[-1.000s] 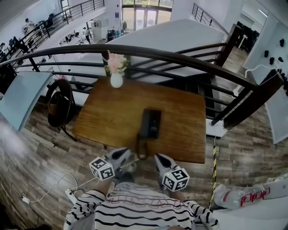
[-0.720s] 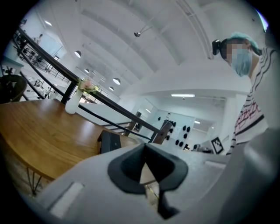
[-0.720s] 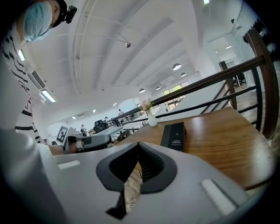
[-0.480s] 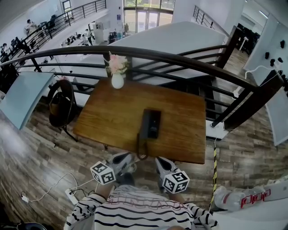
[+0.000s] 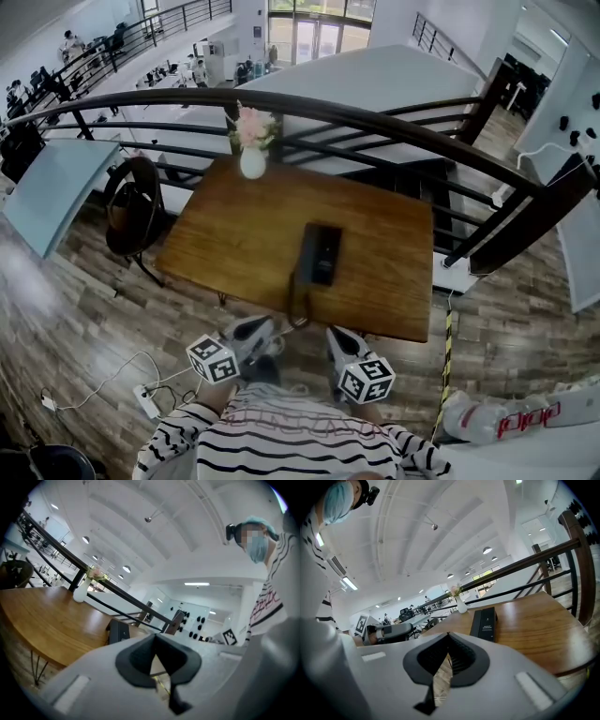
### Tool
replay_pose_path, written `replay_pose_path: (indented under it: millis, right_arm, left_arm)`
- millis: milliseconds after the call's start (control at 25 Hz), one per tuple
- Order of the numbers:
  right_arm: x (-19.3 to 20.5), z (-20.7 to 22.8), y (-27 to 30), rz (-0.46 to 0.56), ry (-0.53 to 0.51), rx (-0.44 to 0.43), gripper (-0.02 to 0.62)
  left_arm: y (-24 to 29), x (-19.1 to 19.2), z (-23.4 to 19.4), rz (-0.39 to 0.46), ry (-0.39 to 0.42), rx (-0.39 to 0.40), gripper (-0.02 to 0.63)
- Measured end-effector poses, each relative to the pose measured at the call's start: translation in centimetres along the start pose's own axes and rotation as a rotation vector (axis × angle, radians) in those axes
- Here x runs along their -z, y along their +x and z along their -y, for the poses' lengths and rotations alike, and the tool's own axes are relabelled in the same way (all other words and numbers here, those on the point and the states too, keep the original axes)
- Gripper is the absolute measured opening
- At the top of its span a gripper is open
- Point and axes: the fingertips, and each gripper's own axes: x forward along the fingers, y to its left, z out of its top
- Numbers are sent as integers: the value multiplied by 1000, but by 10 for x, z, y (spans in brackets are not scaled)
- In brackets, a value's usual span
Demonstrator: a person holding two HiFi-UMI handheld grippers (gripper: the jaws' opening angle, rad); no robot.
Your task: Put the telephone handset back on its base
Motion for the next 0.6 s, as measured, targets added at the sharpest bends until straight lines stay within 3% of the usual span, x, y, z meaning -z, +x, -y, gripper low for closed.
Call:
replay_pose_path:
  millis: [600]
  right_arm:
    - [-3,5,-4,2,-21,18,0]
  left_arm:
    - [6,3,2,-8,2,7,2]
